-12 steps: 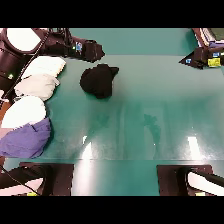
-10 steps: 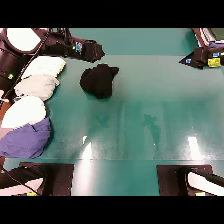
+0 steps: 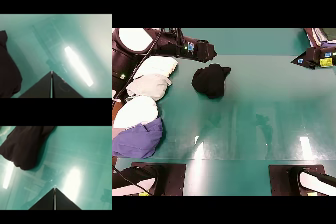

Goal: Fold the shirts.

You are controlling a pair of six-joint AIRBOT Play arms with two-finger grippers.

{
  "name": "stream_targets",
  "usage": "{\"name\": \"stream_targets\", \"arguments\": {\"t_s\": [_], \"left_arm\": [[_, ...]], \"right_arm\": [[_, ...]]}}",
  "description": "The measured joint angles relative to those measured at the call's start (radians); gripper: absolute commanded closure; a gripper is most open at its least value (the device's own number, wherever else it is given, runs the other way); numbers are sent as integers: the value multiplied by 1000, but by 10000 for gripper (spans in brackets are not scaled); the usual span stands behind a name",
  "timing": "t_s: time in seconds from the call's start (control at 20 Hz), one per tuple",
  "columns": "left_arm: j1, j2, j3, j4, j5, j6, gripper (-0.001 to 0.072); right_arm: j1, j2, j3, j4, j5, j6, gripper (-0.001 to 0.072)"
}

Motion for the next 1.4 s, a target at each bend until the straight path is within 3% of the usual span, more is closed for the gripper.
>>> {"name": "stream_targets", "arguments": {"t_s": [0.25, 0.3, 0.35, 0.4, 0.75, 1.1, 1.15, 1.2, 1.25, 1.4], "left_arm": [[0, 0, 0, -12, 43, -5, 682], [0, 0, 0, -12, 53, -5, 621], [1, 0, 0, -2, 60, -5, 247], [2, -1, 0, 23, 64, -6, 85], [35, -149, 0, 454, -2, -167, 89], [129, -372, 0, 391, -19, -205, 93], [132, -384, 0, 380, -19, -206, 239], [137, -393, 1, 369, -19, -206, 490], [140, -400, 2, 366, -19, -206, 687], [144, -405, 4, 354, -30, -207, 685]], "right_arm": [[0, 0, 0, 0, -4, 0, 699], [0, 0, 0, 1, -8, 0, 699], [0, 0, 0, 1, -9, 0, 700], [1, 0, 0, 1, -13, 0, 699], [2, 0, 0, 1, -16, 0, 699], [2, 0, 0, 1, -14, 0, 699], [2, 0, 0, 1, -13, 0, 699], [2, 0, 0, 1, -13, 0, 699], [2, 0, 0, 1, -13, 0, 699], [2, 0, 0, 1, -15, 0, 699]]}}
